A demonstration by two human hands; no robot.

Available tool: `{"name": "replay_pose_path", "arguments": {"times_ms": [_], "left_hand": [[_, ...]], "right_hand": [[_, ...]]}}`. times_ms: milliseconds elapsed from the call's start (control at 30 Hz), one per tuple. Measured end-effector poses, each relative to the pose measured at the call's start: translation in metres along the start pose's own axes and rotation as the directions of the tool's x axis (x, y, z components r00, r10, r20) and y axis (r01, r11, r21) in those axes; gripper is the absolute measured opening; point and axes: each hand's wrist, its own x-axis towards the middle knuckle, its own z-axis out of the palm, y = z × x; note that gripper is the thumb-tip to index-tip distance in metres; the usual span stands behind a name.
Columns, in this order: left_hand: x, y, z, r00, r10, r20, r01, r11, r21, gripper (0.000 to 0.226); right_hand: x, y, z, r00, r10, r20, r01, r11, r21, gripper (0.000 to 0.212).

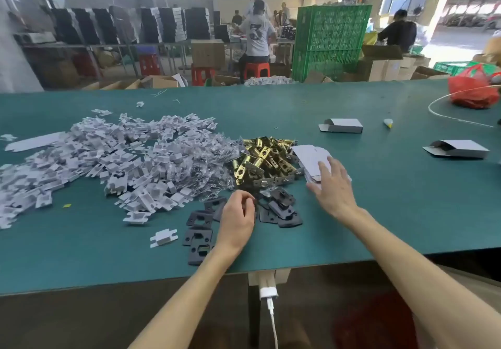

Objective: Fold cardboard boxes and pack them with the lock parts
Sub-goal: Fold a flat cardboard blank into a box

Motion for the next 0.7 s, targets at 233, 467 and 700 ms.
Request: {"name": "replay_pose_path", "arguments": {"times_ms": [233, 467, 700], "left_hand": [[-0.002, 0.0, 0.008, 0.992, 0.102, 0.07, -0.116, 0.965, 0.234, 0.006], [-0.003, 0.001, 0.008, 0.992, 0.116, 0.056, -0.127, 0.959, 0.254, 0.007], [-0.005, 0.002, 0.006, 0.994, 0.112, 0.014, -0.113, 0.977, 0.179, 0.009]], "right_hand": [[0.011, 0.024, 0.016, 0.997, 0.018, 0.069, -0.011, 0.995, -0.097, 0.061], [-0.009, 0.018, 0.026, 0.975, -0.035, -0.221, 0.022, 0.998, -0.063, 0.036], [-0.014, 0.021, 0.019, 0.907, 0.124, -0.403, 0.023, 0.94, 0.342, 0.032]]}}
